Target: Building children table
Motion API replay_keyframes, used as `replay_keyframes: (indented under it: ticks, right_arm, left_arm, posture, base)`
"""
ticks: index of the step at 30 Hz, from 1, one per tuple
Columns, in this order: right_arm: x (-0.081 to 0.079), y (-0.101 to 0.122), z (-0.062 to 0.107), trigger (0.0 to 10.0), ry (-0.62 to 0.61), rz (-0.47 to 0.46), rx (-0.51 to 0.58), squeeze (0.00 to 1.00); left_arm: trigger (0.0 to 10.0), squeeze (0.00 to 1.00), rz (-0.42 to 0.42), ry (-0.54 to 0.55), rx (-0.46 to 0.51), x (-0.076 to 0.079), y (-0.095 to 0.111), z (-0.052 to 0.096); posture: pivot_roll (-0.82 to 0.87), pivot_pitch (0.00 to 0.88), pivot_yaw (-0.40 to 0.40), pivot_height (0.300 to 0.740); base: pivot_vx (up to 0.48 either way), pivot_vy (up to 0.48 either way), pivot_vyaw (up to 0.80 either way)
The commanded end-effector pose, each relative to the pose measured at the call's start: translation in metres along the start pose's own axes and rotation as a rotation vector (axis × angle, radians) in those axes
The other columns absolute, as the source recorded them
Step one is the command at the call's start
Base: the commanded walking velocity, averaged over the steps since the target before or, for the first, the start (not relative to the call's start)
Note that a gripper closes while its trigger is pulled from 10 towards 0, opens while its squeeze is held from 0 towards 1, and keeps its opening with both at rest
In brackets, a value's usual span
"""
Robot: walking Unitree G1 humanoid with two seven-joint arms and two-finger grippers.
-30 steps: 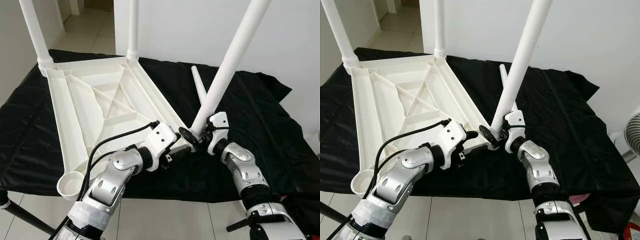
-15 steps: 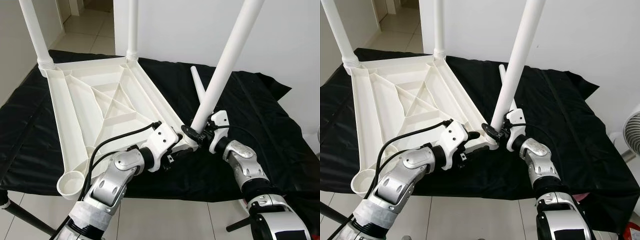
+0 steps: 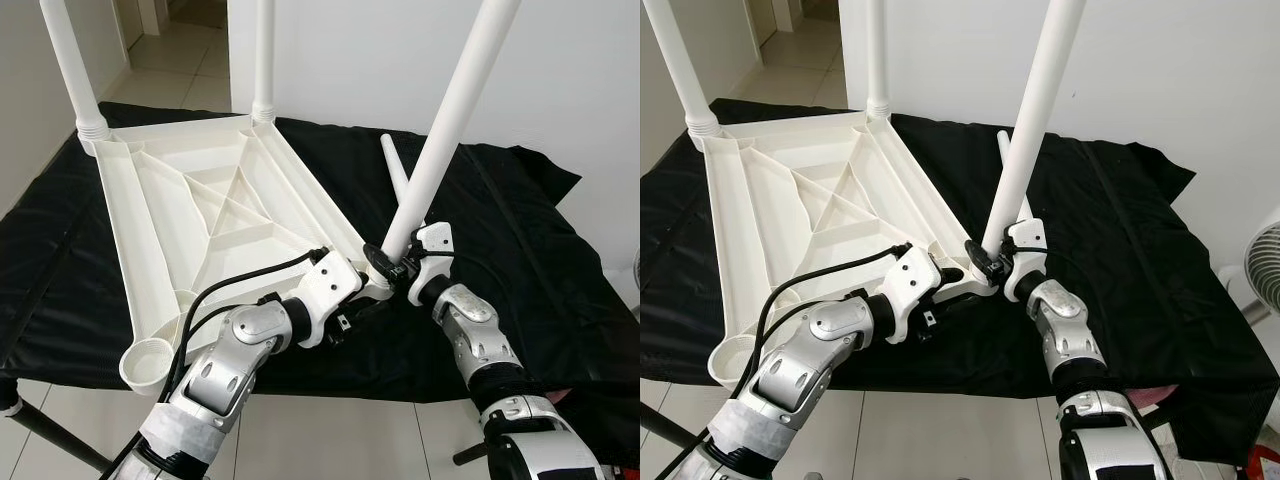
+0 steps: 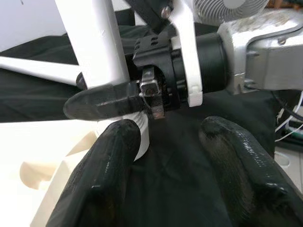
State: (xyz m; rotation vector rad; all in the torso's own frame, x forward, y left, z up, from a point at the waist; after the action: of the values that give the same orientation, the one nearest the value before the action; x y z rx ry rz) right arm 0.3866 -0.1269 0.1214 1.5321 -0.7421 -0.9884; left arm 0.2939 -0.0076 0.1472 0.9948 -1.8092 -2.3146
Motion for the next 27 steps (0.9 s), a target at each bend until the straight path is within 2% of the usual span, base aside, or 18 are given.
replay_keyframes:
  ticks: [1,8,10,11,13,16,20,27]
  right_arm:
    - [0.001,-0.014,0.005,10.0,-0.059,0.001,-0.045,0.00]
    - [-0.008,-0.014,0.006,10.0,-0.124,-0.014,-0.017,0.00]
    - [-0.004,-0.014,0.009,10.0,-0.256,-0.036,0.000,0.00]
    - [-0.004,-0.014,0.009,10.0,-0.256,-0.036,0.000,0.00]
    - [-0.001,-0.017,0.013,10.0,-0.370,-0.044,0.006,0.00]
    - [-0.001,-0.016,0.016,10.0,-0.413,-0.038,0.019,0.00]
    - [-0.002,-0.017,0.025,10.0,-0.535,-0.032,0.042,0.00]
    - [-0.005,-0.013,0.026,10.0,-0.549,-0.046,0.050,0.00]
  left_arm:
    - [10.0,0.00,-0.036,0.029,-0.046,-0.003,-0.010,-0.001]
    - [10.0,0.00,-0.055,0.049,-0.121,-0.006,-0.034,0.002]
    - [10.0,0.00,-0.030,0.063,-0.127,-0.005,-0.040,0.005]
    - [10.0,0.00,-0.030,0.063,-0.127,-0.005,-0.040,0.005]
    - [10.0,0.00,-0.003,0.077,-0.102,-0.007,-0.035,0.007]
    - [10.0,0.00,0.008,0.083,-0.088,-0.008,-0.032,0.007]
    - [10.0,0.00,0.058,0.098,-0.016,-0.013,-0.016,0.006]
    - [10.0,0.00,0.068,0.096,0.019,-0.014,-0.008,0.007]
  posture:
    - [0.03,0.000,-0.085,0.740]
    - [0.03,0.000,-0.085,0.740]
    - [0.03,0.000,-0.087,0.740]
    - [0.03,0.000,-0.087,0.740]
    - [0.03,0.000,-0.090,0.740]
    - [0.03,0.000,-0.095,0.740]
    - [0.04,0.000,-0.103,0.740]
    - [0.04,0.000,-0.099,0.740]
  base:
    - [0.000,0.000,0.00]
    - [0.000,0.000,0.00]
    - [0.000,0.000,0.00]
    - [0.000,0.000,0.00]
    - [0.000,0.000,0.00]
    - [0.000,0.000,0.00]
    - [0.000,0.000,0.00]
    - [0.000,0.000,0.00]
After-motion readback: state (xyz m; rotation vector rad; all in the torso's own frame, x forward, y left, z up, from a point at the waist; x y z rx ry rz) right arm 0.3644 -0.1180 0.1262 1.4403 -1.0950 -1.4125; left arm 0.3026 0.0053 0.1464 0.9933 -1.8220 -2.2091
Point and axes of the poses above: a point about 5 cm out from each wrist's last joint towards the gripper, its own z axis pointing back from the gripper into the wrist, its own y axis along the axis of the wrist's last joint, x = y × z, the point moved 5 cm from there along -z, pointing out of the wrist towards the gripper, and after that the axes turned 14 degrees about -z, right-handed, at the moved point
